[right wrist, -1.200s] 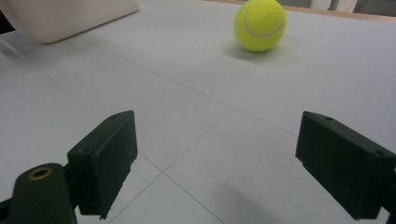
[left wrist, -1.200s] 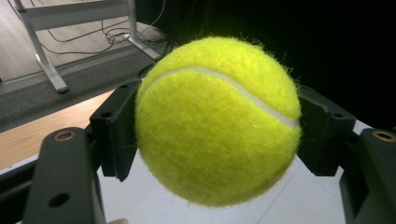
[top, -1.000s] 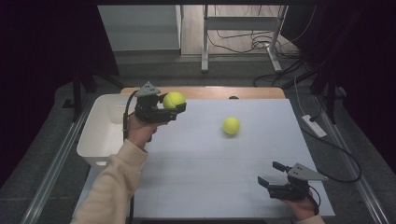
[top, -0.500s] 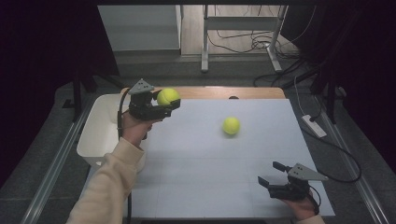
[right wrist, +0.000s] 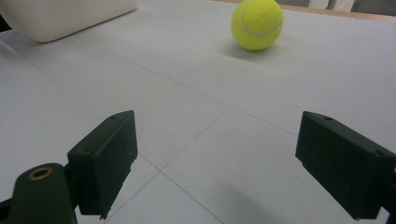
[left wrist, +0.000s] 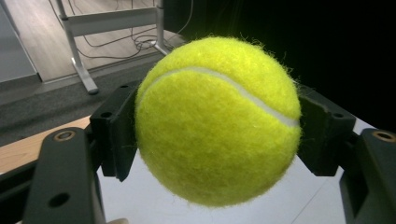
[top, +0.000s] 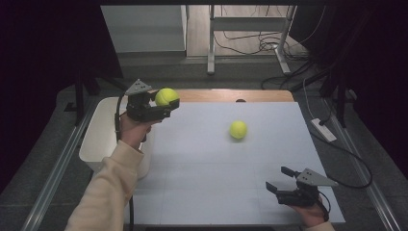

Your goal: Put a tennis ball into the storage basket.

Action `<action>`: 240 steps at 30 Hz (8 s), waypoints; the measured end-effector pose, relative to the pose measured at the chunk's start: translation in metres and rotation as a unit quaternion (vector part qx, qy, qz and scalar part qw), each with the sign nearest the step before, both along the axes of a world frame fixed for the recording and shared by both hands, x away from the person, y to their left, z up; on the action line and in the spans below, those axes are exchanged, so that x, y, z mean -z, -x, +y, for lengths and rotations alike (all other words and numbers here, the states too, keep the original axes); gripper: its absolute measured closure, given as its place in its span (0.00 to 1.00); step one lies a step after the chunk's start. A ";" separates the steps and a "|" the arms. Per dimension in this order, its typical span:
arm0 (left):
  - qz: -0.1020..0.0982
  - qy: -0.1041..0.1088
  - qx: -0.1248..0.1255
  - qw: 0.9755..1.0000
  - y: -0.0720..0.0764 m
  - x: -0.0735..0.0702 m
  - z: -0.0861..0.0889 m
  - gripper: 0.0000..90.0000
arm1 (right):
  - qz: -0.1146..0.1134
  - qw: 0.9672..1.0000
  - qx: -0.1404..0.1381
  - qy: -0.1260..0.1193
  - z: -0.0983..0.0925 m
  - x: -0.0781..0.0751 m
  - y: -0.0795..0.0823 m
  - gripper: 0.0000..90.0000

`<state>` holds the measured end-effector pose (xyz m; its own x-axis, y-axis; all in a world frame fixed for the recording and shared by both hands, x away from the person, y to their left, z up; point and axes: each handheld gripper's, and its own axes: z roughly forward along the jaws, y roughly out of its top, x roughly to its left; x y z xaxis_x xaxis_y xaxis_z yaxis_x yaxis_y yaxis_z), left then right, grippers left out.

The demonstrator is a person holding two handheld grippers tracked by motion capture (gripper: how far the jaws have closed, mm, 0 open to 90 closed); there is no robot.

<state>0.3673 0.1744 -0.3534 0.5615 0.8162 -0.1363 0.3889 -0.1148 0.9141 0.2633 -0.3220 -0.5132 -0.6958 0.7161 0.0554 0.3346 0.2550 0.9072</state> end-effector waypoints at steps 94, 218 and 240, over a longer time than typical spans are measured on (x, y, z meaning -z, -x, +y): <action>0.093 -0.056 -0.156 0.982 -0.030 0.041 0.097 0.30 | 0.002 1.000 0.001 0.004 0.002 0.001 0.000 0.15; 0.030 -0.004 0.088 0.996 0.027 0.029 -0.017 0.16 | -0.005 1.000 0.001 0.005 0.004 0.000 -0.001 0.14; 0.043 -0.010 0.112 0.993 0.015 0.039 -0.055 0.16 | -0.007 1.000 -0.001 0.005 0.003 0.000 -0.001 0.14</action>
<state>0.3526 0.1193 -0.3928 0.7158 0.6756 -0.1766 0.4279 -0.2245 0.8755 0.2648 -0.3190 -0.5129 -0.6983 0.7148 0.0386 0.3221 0.2656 0.9087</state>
